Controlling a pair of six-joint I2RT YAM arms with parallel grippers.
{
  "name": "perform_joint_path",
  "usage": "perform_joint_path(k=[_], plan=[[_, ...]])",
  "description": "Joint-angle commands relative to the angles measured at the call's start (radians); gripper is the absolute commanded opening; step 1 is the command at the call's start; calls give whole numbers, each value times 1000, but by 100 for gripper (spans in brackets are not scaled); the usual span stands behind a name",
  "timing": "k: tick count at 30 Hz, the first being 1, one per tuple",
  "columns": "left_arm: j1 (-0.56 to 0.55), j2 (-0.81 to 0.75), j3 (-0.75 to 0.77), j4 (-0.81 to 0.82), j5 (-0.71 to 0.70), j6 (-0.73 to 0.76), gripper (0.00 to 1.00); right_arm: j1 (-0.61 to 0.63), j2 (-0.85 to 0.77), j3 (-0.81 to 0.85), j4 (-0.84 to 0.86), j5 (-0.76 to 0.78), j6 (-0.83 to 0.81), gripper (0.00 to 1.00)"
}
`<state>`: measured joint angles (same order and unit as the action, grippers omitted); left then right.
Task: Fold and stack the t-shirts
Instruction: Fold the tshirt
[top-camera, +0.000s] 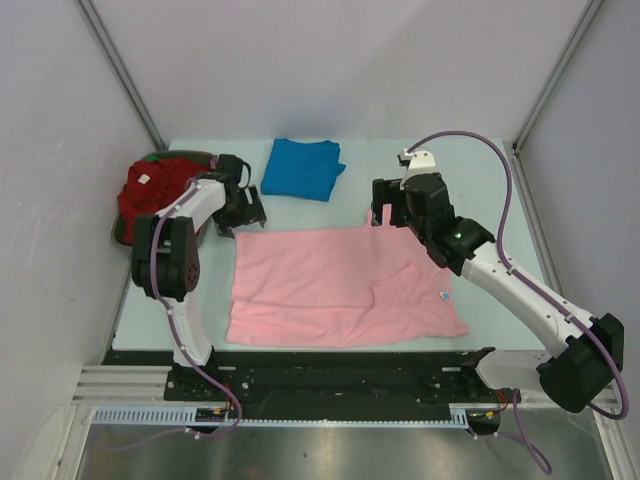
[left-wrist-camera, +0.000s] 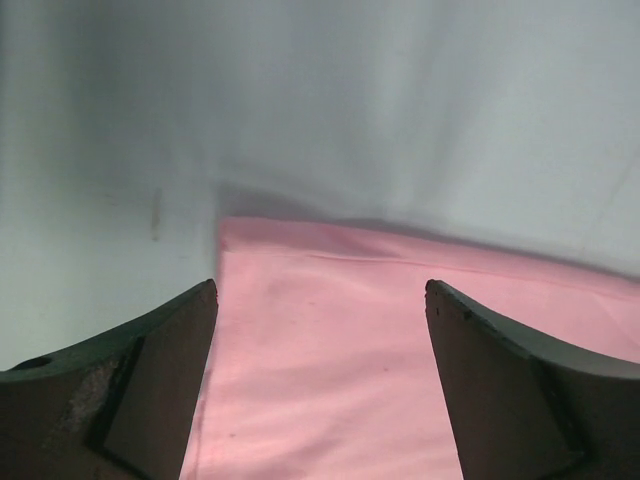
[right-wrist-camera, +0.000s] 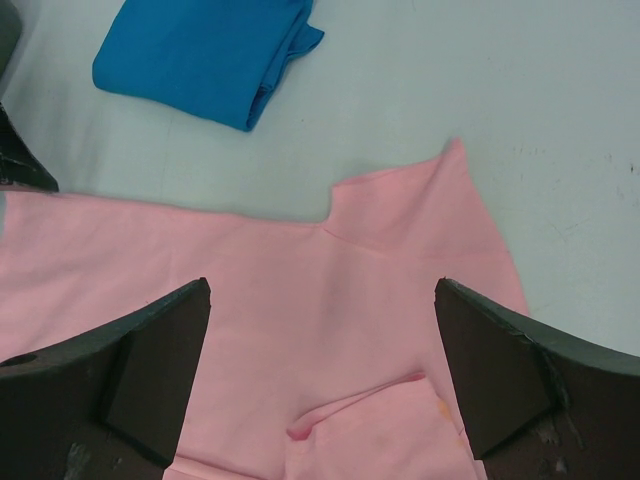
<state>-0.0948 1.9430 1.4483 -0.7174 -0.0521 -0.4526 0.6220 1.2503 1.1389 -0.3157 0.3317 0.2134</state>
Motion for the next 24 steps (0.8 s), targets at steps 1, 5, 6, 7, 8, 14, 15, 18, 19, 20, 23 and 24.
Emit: perform_joint_path(k=[1, 5, 6, 7, 8, 14, 15, 18, 19, 20, 23, 24], plan=[[-39, 10, 17, 6, 34, 8, 88, 4, -8, 4, 30, 4, 3, 100], [-46, 40, 43, -7, -6, -1, 84, 4, -6, 4, 26, 4, 4, 100], [-46, 45, 46, -11, -15, -1, 84, 4, -6, 4, 24, 6, 4, 100], [-46, 48, 49, -14, -25, -1, 83, 4, -3, 4, 24, 6, 4, 100], [-48, 62, 56, -17, -47, -3, 82, 4, -5, 4, 21, 6, 3, 100], [-45, 106, 102, -47, -127, -8, 80, 4, 8, 2, 24, 4, 4, 100], [-43, 119, 107, -48, -137, -6, 79, 4, 12, 2, 24, 3, 3, 100], [-43, 132, 124, -56, -147, -11, 77, 2, 27, 1, 24, 15, 4, 100], [-43, 131, 123, -51, -150, -14, 76, -1, 37, 1, 24, 27, 7, 100], [-43, 129, 118, -48, -155, -15, 74, -7, 41, 1, 26, 33, 12, 100], [-42, 131, 118, -40, -160, -15, 61, -56, 78, -1, 30, 43, 56, 100], [-40, 132, 118, -36, -160, -14, 54, -74, 87, 1, 33, 44, 75, 100]])
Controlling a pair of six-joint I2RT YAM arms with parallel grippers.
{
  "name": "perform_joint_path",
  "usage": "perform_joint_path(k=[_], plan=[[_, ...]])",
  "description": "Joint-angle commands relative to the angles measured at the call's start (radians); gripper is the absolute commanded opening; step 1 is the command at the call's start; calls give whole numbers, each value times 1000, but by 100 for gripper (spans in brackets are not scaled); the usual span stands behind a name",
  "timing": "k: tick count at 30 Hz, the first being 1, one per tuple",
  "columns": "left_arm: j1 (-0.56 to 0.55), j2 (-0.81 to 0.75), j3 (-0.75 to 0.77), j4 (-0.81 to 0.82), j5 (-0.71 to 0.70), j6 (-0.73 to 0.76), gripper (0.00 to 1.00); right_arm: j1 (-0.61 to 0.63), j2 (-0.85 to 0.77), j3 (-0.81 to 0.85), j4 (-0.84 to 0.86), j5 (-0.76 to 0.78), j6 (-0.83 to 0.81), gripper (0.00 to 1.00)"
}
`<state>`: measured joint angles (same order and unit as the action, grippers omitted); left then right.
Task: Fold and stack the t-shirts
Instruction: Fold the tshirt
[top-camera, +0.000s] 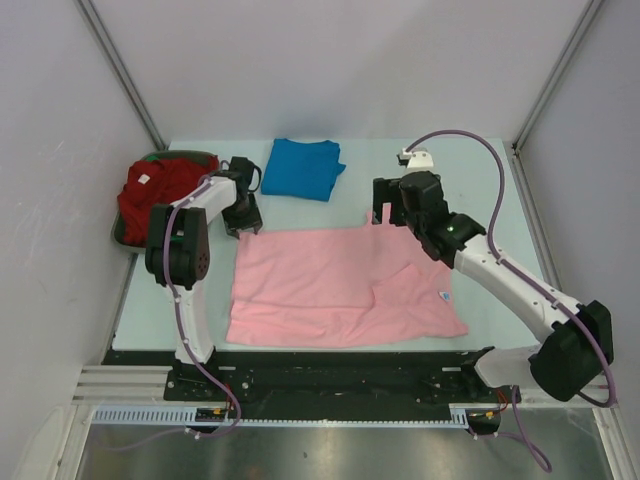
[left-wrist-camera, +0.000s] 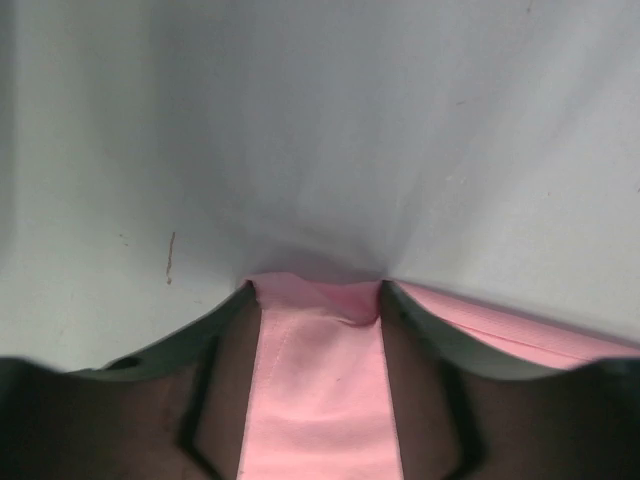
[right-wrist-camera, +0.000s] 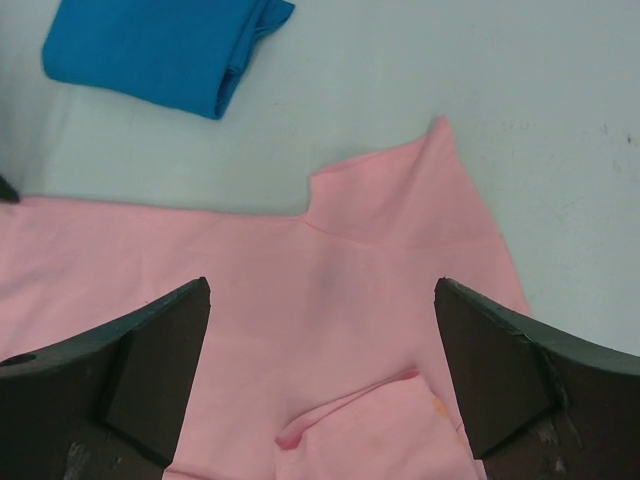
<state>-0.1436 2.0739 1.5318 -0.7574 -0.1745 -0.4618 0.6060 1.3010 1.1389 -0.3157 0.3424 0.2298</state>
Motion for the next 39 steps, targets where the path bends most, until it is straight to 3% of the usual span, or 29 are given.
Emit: perform_joint_path(k=[1, 2, 6, 7, 10, 18, 30, 39], plan=[[10, 2, 33, 6, -37, -5, 47, -77, 46, 1, 38, 35, 98, 100], [10, 3, 25, 12, -34, -5, 39, -118, 67, -1, 43, 26, 114, 100], [12, 3, 18, 21, -22, -5, 22, -209, 135, 1, 87, -12, 177, 100], [13, 5, 14, 21, -22, -3, 11, -228, 147, 1, 105, -23, 193, 100], [13, 2, 10, 24, -19, -5, 0, -302, 210, 1, 153, -100, 209, 100], [15, -26, -16, 39, 15, -6, 0, -387, 421, 31, 302, -293, 244, 100], [15, -52, -27, 38, 35, 8, 1, -379, 707, 252, 291, -249, 195, 99], [15, -54, -24, 36, 40, 11, 1, -382, 869, 441, 143, -227, 213, 84]])
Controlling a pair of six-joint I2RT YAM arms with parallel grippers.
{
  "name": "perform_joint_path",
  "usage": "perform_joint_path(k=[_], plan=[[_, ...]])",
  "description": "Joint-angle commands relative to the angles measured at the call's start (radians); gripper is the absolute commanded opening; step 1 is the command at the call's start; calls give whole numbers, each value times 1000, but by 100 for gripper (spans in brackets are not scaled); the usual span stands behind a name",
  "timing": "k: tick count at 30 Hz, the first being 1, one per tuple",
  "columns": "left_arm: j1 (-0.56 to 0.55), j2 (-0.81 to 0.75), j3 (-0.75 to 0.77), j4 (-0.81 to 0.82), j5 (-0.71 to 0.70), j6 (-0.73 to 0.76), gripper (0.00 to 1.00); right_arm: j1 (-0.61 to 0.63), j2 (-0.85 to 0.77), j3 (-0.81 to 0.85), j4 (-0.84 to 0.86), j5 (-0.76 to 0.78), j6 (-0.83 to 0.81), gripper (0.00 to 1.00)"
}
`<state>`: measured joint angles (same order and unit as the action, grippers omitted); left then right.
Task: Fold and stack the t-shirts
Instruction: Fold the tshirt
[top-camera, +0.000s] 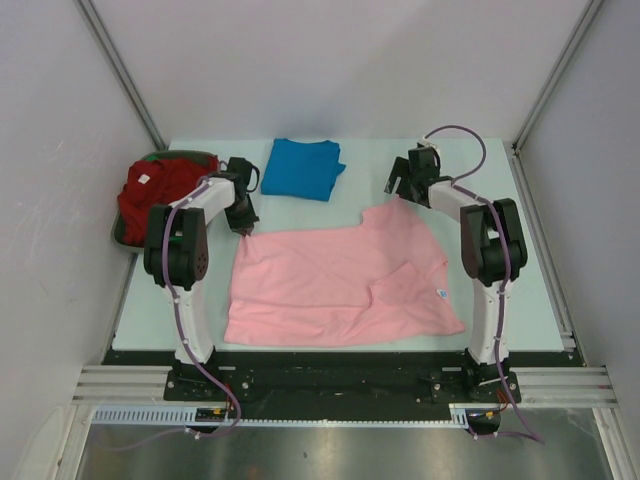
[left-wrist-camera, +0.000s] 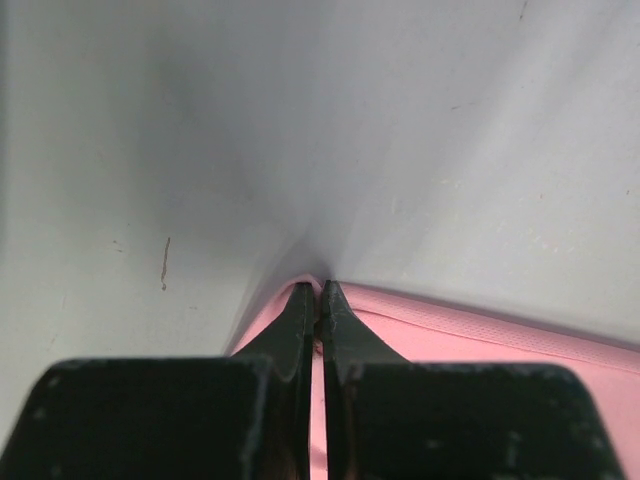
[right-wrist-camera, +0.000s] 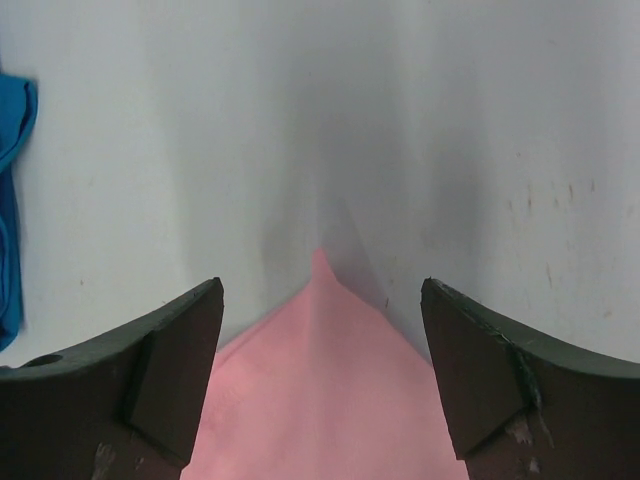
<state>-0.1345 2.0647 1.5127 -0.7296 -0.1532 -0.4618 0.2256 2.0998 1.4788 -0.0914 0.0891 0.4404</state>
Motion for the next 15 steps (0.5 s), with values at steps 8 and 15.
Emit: perform_joint_path(k=[8, 15], plan=[[6, -43, -11, 10, 23, 11, 1, -3, 150, 198, -163, 34, 20, 65], [7, -40, -9, 9, 27, 12, 1, -3, 149, 181, -191, 52, 23, 47]])
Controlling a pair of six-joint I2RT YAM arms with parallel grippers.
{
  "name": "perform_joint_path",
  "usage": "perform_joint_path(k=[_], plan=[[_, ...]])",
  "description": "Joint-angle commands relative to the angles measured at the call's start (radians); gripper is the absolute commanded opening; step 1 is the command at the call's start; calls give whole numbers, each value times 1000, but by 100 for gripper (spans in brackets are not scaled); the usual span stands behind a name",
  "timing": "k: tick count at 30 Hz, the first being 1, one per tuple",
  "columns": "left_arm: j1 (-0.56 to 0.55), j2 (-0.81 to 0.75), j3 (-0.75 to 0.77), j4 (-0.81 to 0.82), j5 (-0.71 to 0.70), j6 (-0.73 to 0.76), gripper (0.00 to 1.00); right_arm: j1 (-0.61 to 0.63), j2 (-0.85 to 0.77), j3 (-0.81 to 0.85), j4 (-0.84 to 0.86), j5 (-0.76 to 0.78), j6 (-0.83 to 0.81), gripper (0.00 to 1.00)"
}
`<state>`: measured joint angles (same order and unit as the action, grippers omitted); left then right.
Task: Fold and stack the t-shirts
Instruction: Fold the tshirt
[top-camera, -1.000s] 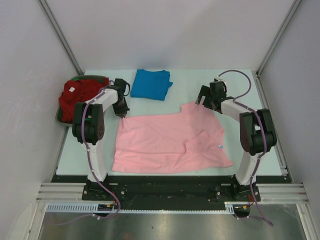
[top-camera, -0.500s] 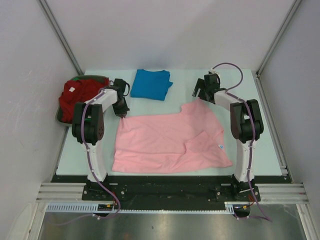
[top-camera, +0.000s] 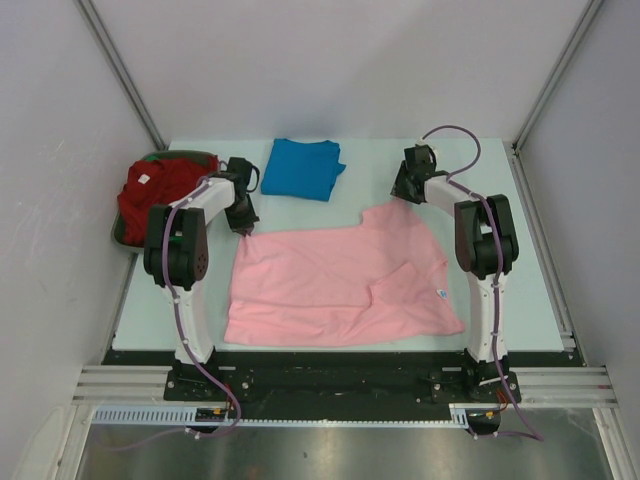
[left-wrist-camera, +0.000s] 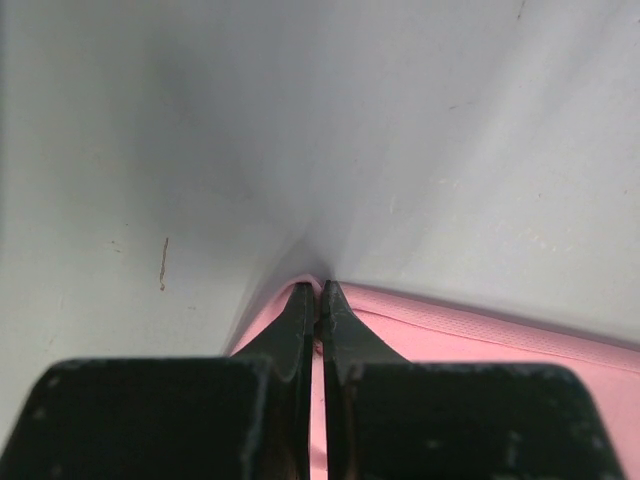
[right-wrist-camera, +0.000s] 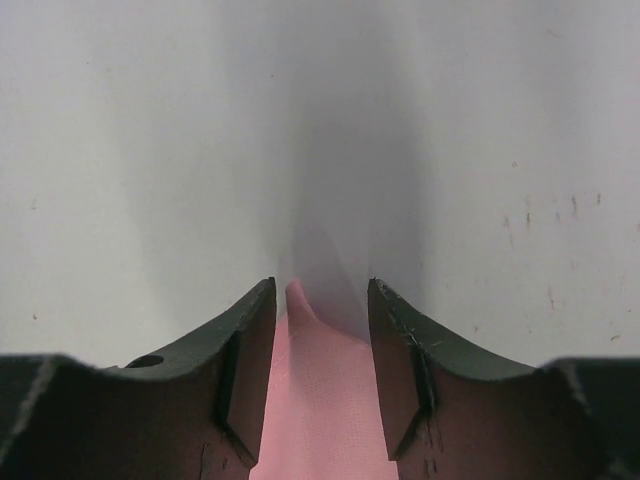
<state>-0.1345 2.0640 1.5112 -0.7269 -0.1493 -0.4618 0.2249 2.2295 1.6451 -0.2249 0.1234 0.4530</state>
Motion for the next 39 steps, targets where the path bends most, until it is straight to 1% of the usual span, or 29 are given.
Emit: perform_joint_path(k=[1, 5, 6, 8, 9, 11, 12, 17, 21, 22, 26, 31, 32, 37, 39], plan=[[7, -36, -9, 7, 27, 12, 1, -2, 12, 7, -56, 22, 10, 47], [7, -33, -9, 6, 30, 12, 1, 1, -5, -22, -45, 31, 9, 46], [6, -31, -9, 7, 30, 12, 2, 1, -7, -25, -47, 32, 9, 40], [6, -31, -11, 9, 30, 11, 2, 1, -4, -28, -45, 33, 6, 32], [6, -31, -11, 9, 30, 11, 2, 1, -1, -27, -47, 30, 4, 22], [7, -31, -11, 7, 28, 9, 2, 1, 5, -21, -50, 28, 7, 10], [7, -31, -13, 6, 28, 9, 2, 1, 7, -22, -51, 28, 12, 0], [7, -62, -14, 11, 28, 2, 1, 7, -39, -44, -44, 64, 12, 0], [6, -103, -20, 9, 34, 3, 1, 7, -149, -102, -27, 107, -8, 0], [7, -113, -23, 9, 36, 5, 1, 10, -206, -117, -22, 120, -8, 0], [7, -168, -72, 38, 31, 15, 0, 11, -330, -174, -37, 133, -17, 0], [6, -255, -106, 35, 34, 12, 0, 33, -482, -286, -73, 174, -14, 0], [7, -268, -114, 35, 36, 14, 0, 37, -532, -307, -73, 180, -14, 0], [7, -363, -209, 58, 36, 29, 0, 76, -685, -462, -113, 248, -2, 0], [7, -416, -256, 66, 37, 28, 0, 96, -770, -510, -129, 278, 1, 0]])
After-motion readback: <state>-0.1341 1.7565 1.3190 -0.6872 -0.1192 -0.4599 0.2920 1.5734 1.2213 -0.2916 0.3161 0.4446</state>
